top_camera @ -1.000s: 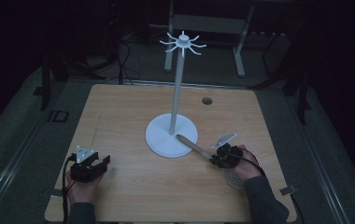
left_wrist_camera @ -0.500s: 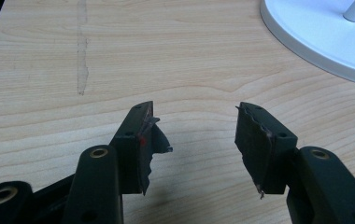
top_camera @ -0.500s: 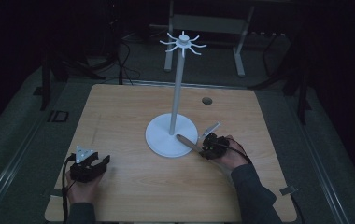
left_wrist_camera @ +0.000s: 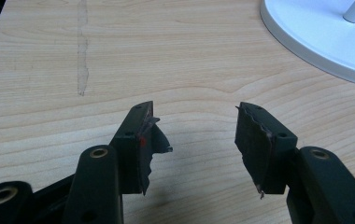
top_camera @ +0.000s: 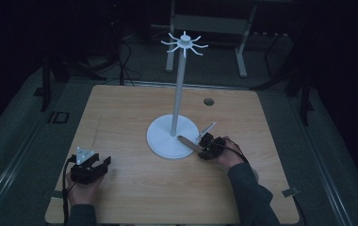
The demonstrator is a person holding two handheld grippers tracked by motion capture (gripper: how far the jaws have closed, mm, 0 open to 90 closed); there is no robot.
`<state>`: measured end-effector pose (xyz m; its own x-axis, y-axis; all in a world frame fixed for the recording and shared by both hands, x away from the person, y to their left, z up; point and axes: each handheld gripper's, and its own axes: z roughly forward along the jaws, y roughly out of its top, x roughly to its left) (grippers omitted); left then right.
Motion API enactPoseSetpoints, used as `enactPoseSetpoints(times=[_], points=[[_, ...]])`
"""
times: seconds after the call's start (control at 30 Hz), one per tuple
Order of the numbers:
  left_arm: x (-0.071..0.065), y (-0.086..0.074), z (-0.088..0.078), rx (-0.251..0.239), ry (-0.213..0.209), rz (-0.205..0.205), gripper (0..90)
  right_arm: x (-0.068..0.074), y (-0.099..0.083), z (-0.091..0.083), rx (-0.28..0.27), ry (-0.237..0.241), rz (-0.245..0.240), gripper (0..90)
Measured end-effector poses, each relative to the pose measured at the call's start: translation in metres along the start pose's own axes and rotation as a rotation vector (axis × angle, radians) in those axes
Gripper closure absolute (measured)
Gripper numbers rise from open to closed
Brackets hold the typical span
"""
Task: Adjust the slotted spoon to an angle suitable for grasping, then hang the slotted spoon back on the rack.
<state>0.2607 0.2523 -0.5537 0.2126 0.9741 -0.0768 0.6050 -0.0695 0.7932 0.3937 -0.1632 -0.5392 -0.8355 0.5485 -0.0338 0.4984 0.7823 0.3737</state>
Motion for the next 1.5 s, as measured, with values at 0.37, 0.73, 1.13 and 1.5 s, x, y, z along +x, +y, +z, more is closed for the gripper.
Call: enactPoseSetpoints(times=[0.37,0.73,1.13,1.5], points=[[0.001,0.0,0.0,-0.006,0.002,-0.004,47.8,0.007,-0.003,-0.006,-0.033,-0.023,-0.032,74.4],[0.0,0.0,0.0,-0.006,0.002,-0.004,47.8,0.005,-0.014,-0.031,-0.147,-0.05,-0.008,74.5],[0.0,0.0,0.0,-0.009,0.005,-0.004,47.8,0.005,-0.02,-0.051,-0.236,-0.068,0.01,74.5],[0.0,0.0,0.0,-0.008,0.009,-0.004,47.8,0.005,-0.022,-0.064,-0.323,-0.085,0.013,74.5]])
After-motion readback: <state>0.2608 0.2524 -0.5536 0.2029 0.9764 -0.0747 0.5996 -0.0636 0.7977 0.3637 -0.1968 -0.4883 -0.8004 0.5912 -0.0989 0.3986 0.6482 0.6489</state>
